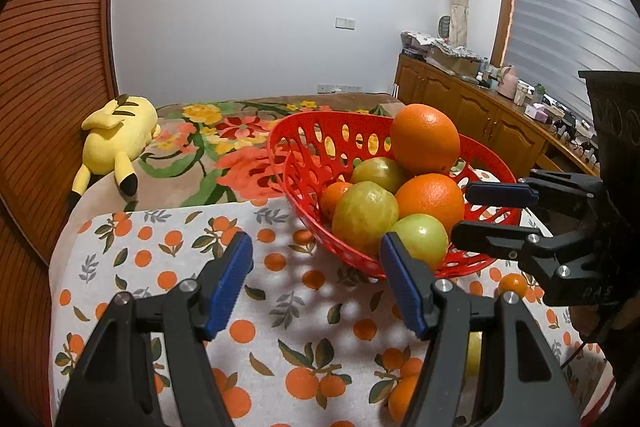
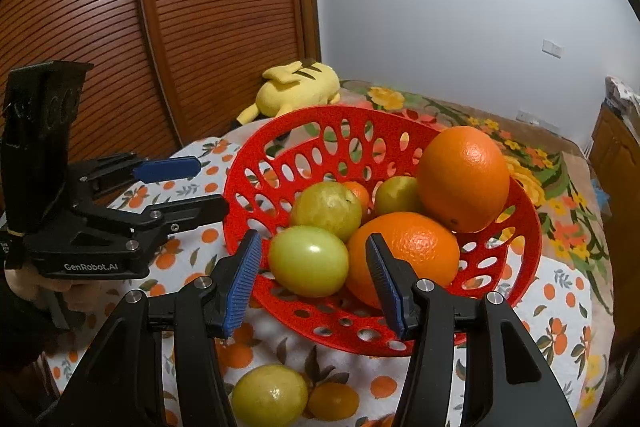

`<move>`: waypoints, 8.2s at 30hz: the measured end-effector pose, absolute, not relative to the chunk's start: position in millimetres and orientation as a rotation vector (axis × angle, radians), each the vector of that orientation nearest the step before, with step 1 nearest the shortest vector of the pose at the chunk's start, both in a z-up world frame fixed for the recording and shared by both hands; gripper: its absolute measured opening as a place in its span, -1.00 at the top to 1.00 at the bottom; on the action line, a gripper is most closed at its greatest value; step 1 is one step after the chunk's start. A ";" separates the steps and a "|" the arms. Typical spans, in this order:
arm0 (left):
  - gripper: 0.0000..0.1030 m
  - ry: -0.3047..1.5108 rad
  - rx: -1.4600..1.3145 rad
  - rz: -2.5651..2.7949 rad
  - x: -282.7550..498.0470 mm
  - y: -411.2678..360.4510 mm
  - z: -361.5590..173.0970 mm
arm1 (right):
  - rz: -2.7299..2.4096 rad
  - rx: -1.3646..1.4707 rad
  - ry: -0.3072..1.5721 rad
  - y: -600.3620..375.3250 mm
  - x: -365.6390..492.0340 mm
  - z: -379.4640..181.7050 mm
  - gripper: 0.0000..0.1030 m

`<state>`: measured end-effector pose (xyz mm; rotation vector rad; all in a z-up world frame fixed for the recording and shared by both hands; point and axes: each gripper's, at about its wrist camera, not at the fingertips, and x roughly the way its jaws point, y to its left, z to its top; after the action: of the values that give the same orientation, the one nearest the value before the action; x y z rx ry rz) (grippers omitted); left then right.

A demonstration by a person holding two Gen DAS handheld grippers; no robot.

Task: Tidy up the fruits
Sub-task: 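Open both grippers to drop the pomelo and grapefruit into the basket, then withdraw both grippers from the basket toward the tangerines on the table, then close the left gripper on a tangerine while the right gripper grasps another tangerine, then lift both tangerines and carry them over the red basket, then open both grippers to release the tangerines into the basket, then withdraw both grippers toward the yellow pomelo and tangerine on the table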

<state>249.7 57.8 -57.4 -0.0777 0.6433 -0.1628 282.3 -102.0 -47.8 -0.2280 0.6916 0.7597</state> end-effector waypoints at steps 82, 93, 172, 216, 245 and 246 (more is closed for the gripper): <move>-0.30 0.809 -0.008 -0.254 175.2 -4.0 -118.9 | 0.486 -0.103 0.872 -207.3 241.8 -121.1 0.32; -0.30 0.836 -0.005 -0.246 181.2 -6.0 -124.9 | 0.486 -0.079 0.859 -212.3 234.2 -122.7 0.32; 0.13 0.659 0.017 -0.212 320.5 32.0 -40.6 | 0.718 -0.236 0.693 -109.2 331.3 -41.3 0.31; 0.10 0.661 0.019 -0.240 326.1 30.2 -50.2 | 0.693 -0.188 0.691 -130.7 325.9 -37.2 0.11; -0.22 0.645 0.040 -0.290 230.2 -6.1 -32.1 | 0.573 -0.124 0.684 -185.4 238.1 -38.6 -0.14; -0.23 0.649 0.039 -0.293 226.8 -9.0 -34.1 | 0.568 -0.122 0.686 -187.0 235.5 -40.4 -0.15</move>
<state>226.8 -9.0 -34.1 0.0389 0.6494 -0.2930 235.5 -187.0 -40.4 -0.1217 0.6856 0.5678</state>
